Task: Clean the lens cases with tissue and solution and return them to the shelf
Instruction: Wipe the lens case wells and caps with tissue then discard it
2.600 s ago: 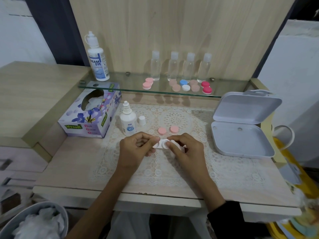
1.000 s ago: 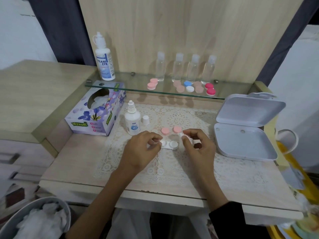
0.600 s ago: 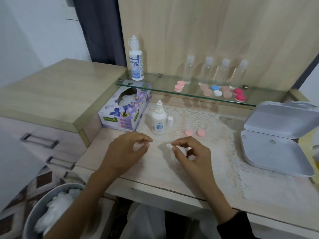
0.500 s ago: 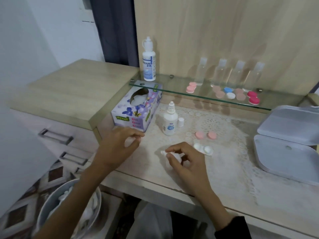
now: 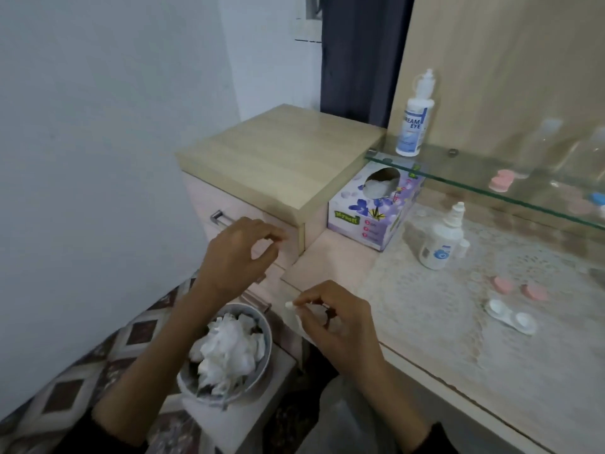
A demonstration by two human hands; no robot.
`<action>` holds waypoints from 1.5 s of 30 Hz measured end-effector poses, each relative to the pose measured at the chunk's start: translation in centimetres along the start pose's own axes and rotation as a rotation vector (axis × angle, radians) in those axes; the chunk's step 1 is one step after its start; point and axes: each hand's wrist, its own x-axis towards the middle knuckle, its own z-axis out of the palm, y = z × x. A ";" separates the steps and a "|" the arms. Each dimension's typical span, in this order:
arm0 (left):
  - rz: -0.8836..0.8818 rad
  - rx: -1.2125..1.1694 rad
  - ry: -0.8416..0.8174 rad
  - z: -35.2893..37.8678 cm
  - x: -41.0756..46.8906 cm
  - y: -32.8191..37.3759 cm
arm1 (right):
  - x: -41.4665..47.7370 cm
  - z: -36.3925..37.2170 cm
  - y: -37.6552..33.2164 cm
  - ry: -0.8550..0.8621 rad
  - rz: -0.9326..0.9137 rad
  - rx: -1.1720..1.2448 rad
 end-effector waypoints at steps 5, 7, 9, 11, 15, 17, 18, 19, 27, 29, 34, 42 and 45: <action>-0.123 0.085 -0.029 -1.4 -2.6 -3.9 | 0.9 3.6 -0.9 -0.087 -0.080 0.052; -0.173 0.104 -0.040 -1.9 -3.7 -5.3 | 1.2 5.2 -0.9 -0.124 -0.090 0.073; -0.233 0.113 -0.038 -2.2 -4.9 -6.8 | 1.3 7.0 -0.7 -0.167 -0.064 0.079; -0.281 0.128 -0.034 -2.2 -6.2 -8.3 | 1.2 8.8 -0.1 -0.216 -0.036 0.104; -0.342 0.164 -0.029 -1.7 -8.6 -11.2 | 0.8 12.5 1.6 -0.314 0.055 0.113; -0.369 0.181 -0.050 -1.3 -9.6 -12.6 | 0.6 14.5 2.9 -0.360 0.107 0.065; -0.382 0.190 -0.064 -1.1 -10.0 -13.3 | 0.5 15.5 3.4 -0.380 0.132 0.042; -0.393 0.195 -0.070 -0.9 -10.5 -14.0 | 0.5 16.4 3.9 -0.395 0.158 0.026; -0.455 0.250 -0.094 2.0 -13.9 -18.1 | -0.4 20.6 7.4 -0.638 0.326 -0.165; -0.464 0.246 -0.123 2.7 -14.7 -18.7 | -1.0 20.8 8.2 -0.678 0.351 -0.202; -0.452 0.175 -0.127 3.6 -16.2 -18.1 | -1.7 20.2 8.8 -0.676 0.379 -0.218; -0.394 0.126 -0.202 0.9 -12.8 -16.8 | 0.8 16.3 4.1 -0.534 0.309 -0.097; -0.314 0.076 -0.195 -0.4 -10.6 -14.9 | 1.6 13.3 1.2 -0.462 0.255 -0.054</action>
